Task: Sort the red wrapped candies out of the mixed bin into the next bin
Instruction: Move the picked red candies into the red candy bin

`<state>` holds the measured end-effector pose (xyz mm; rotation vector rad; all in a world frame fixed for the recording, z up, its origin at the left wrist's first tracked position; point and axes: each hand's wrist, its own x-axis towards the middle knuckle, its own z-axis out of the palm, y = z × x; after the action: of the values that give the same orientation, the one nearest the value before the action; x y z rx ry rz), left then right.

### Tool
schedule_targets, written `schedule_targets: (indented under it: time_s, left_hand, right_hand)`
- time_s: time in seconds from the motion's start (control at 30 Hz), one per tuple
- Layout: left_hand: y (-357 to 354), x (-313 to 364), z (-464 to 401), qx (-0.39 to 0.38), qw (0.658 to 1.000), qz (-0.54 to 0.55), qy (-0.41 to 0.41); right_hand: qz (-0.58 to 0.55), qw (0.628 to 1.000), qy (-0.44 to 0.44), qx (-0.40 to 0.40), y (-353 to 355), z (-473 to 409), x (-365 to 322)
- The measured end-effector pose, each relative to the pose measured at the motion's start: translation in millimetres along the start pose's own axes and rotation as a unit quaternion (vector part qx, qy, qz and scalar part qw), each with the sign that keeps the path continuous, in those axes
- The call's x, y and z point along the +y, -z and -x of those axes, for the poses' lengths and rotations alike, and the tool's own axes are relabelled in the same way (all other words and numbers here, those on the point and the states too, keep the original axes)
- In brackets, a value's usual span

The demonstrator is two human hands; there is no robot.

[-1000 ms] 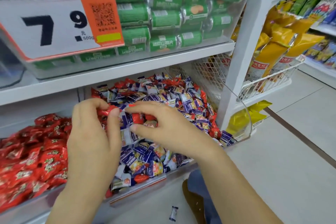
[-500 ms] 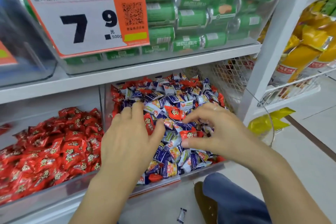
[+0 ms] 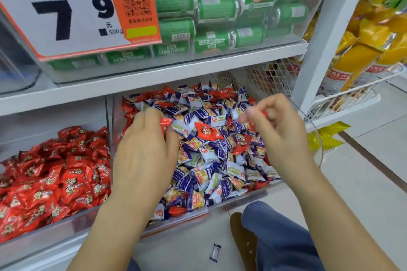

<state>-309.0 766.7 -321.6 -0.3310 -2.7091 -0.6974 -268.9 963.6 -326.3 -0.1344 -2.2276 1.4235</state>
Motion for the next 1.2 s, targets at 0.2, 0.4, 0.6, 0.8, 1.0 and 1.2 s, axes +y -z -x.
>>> schedule_targets:
  time_s: [0.2, 0.4, 0.6, 0.8, 1.0, 1.2]
  left_hand:
    - [-1, 16, 1, 0.001, 1.000, 0.020, 0.005]
    - [-24, 30, 2, -0.010, 0.993, 0.031, -0.112]
    - [-36, 37, -4, -0.110, 0.975, -0.108, -0.162]
    - [-29, 38, -9, -0.195, 0.954, -0.179, -0.140]
    - [-25, 35, -6, -0.200, 0.952, -0.196, -0.125]
    - [-16, 27, -6, -0.173, 0.963, -0.173, -0.111]
  right_hand:
    - [0.134, 0.982, -0.108, -0.073, 31, -7, 9]
    - [0.306, 0.910, -0.100, -0.262, 18, -2, 12]
    - [0.280, 0.933, -0.057, -0.218, 10, -6, 18]
    - [0.227, 0.970, -0.068, -0.052, 28, -13, 18]
    - [0.225, 0.967, -0.119, 0.029, 41, -21, 20]
    - [0.441, 0.872, -0.152, -0.147, 34, -16, 35]
